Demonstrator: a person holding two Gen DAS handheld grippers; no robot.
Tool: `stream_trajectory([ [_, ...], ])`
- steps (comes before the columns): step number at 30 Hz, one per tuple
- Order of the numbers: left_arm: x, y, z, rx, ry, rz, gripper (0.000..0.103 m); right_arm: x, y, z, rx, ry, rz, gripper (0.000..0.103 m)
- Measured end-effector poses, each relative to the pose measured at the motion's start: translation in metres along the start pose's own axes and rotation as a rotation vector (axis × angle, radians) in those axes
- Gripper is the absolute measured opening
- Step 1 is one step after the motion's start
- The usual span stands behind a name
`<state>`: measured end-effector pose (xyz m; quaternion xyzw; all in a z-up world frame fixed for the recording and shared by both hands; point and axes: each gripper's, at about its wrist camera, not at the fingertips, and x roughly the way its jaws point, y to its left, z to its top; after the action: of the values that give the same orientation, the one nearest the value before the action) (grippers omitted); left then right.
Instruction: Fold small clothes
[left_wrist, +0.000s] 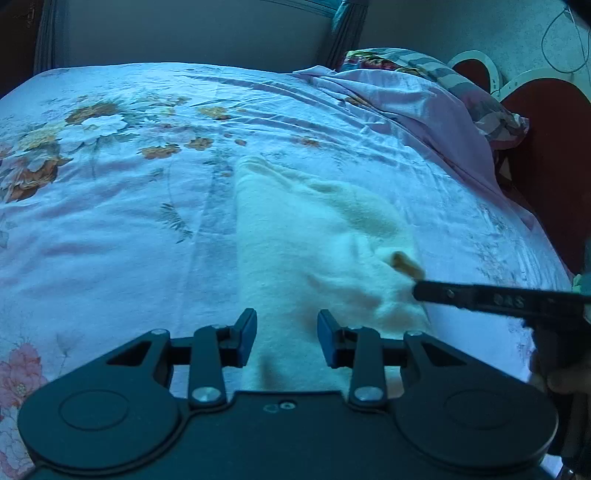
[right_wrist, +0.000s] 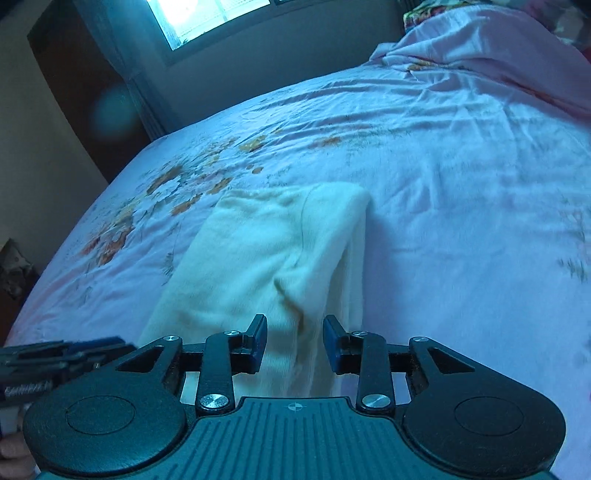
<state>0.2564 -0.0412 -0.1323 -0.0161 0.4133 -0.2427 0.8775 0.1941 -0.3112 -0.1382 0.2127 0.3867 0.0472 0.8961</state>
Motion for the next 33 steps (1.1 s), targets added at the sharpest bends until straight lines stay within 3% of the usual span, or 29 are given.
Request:
stream_trajectory([
  [6,-0.001,0.014,-0.013,-0.029,0.019,0.048,0.033,-0.007,0.0,-0.039,0.094,0.075,0.04,0.033],
  [16,-0.013,0.021,-0.018,-0.047,0.015,0.074,0.033,0.027,-0.018,-0.022,0.295,0.018,0.105,0.033],
  [18,-0.013,0.022,-0.018,-0.053,0.014,0.078,0.033,0.028,-0.014,-0.018,0.275,0.001,0.098,0.011],
  [25,-0.015,0.013,-0.017,-0.033,0.002,0.052,0.033,-0.013,0.013,-0.018,0.085,-0.128,-0.011,0.01],
  [29,-0.002,0.003,-0.022,-0.014,0.036,0.041,0.033,0.015,-0.002,-0.034,0.059,0.007,-0.116,0.01],
  [33,0.0,0.004,-0.025,-0.021,0.043,0.057,0.033,0.004,0.005,-0.033,0.05,-0.035,-0.117,0.014],
])
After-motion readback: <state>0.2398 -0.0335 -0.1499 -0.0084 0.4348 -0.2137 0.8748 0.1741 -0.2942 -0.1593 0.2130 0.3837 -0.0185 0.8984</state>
